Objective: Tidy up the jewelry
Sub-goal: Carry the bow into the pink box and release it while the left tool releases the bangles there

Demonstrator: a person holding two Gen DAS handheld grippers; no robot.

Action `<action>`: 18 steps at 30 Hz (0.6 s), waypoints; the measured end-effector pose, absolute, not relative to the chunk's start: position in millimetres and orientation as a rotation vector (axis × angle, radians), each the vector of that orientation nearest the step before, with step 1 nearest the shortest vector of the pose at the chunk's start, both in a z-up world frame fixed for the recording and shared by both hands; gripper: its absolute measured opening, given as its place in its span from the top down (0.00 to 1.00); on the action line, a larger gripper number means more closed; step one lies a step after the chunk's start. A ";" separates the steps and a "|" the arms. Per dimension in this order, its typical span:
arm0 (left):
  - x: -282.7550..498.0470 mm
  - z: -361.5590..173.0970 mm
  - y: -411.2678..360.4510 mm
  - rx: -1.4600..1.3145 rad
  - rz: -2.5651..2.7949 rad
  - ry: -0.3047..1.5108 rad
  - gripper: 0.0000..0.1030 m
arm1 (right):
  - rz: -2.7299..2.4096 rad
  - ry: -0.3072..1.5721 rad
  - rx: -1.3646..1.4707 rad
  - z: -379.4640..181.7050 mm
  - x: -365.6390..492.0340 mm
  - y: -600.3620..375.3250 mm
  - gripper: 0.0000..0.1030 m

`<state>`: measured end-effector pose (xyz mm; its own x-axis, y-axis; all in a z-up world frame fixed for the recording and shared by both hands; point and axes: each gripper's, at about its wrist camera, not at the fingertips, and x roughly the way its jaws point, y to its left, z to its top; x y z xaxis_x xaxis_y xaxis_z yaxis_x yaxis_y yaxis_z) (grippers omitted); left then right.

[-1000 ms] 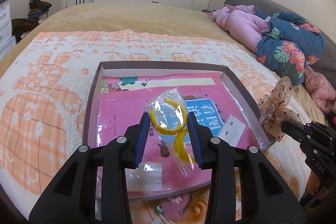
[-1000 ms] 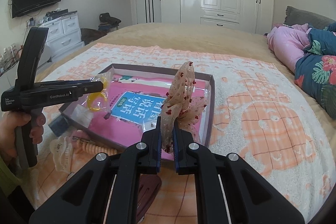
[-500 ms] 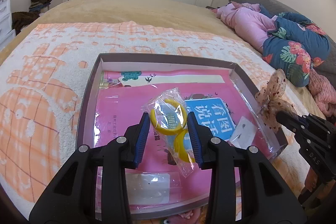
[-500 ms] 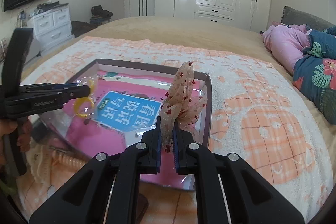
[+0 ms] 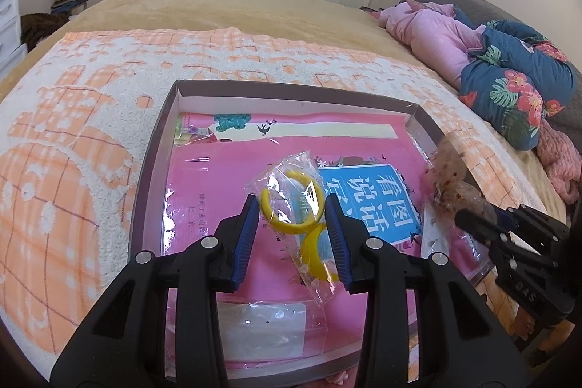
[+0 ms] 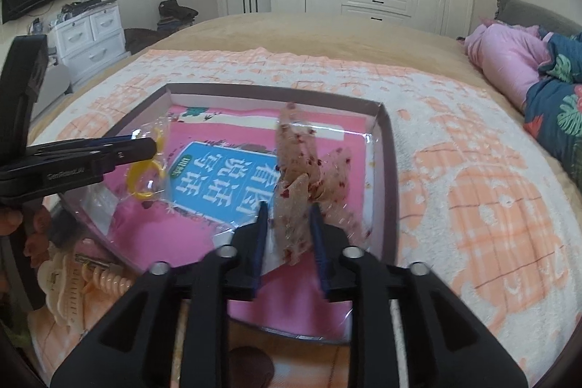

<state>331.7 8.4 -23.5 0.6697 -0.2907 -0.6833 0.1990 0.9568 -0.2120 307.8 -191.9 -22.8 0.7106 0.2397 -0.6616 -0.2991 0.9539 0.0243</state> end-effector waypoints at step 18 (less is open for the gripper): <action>321.2 -20.5 10.7 -0.120 -0.245 0.786 0.52 | 0.323 0.692 -0.005 -13.6 266.4 -205.9 0.40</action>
<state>321.2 10.7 -20.5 0.6805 -0.2621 -0.6843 0.1731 0.9649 -0.1975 266.4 -205.9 -13.6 0.7224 0.2906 -0.6274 -0.2938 0.9504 0.1020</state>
